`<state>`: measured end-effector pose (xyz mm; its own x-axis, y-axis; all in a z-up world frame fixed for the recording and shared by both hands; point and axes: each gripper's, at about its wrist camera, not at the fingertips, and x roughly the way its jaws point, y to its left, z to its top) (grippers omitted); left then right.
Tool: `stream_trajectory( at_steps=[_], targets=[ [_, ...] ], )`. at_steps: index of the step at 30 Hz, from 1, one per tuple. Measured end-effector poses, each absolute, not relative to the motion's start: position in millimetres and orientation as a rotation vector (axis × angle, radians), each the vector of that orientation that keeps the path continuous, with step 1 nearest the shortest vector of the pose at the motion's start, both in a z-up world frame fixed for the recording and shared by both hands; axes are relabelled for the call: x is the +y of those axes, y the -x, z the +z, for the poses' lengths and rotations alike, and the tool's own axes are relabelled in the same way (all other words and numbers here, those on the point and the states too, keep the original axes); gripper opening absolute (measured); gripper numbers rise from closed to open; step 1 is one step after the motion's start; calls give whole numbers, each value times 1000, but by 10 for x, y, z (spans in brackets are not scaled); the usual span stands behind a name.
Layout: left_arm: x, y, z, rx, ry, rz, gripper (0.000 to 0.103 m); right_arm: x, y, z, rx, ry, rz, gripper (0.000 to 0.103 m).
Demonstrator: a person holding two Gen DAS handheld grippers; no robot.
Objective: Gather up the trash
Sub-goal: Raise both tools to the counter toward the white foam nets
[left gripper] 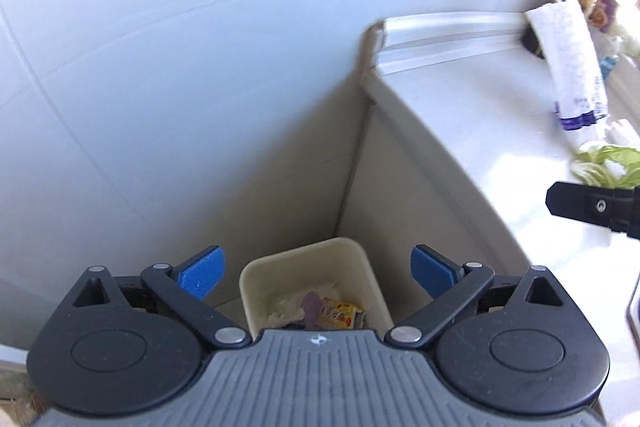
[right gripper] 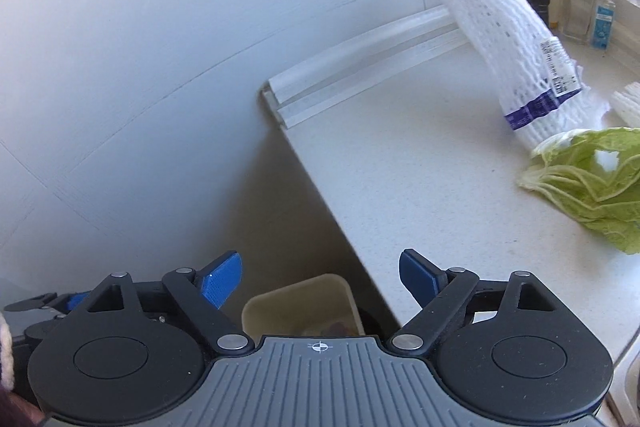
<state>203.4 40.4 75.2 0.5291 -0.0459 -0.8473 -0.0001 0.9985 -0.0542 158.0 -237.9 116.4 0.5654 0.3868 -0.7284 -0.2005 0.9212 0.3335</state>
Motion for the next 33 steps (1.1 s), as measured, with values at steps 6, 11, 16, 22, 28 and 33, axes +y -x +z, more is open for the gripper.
stream_trajectory(
  at_steps=[6,11,16,22,28,33],
  targets=[
    [78,-2098,947,982,-2,-115,102,-2710,-1485,1212,868,-257,286,93],
    [-209,-2161,1004,974,-21,-190,102,-3049,-1403,1235,819,-281,210,96],
    [-565,-2227,1018,964,-49,-262,102,-3444,-1366,1262,779,-289,118,97],
    [-892,-2353,1012,904,-43,-355,102,-3961,-1412,1261,742,-328,28,98],
    [-1154,-2659,917,881,35,-397,102,-4501,-1476,1274,692,-318,-88,98],
    [-1353,-2887,924,821,87,-444,102,-4964,-1634,1236,668,-327,-147,100]
  ],
)
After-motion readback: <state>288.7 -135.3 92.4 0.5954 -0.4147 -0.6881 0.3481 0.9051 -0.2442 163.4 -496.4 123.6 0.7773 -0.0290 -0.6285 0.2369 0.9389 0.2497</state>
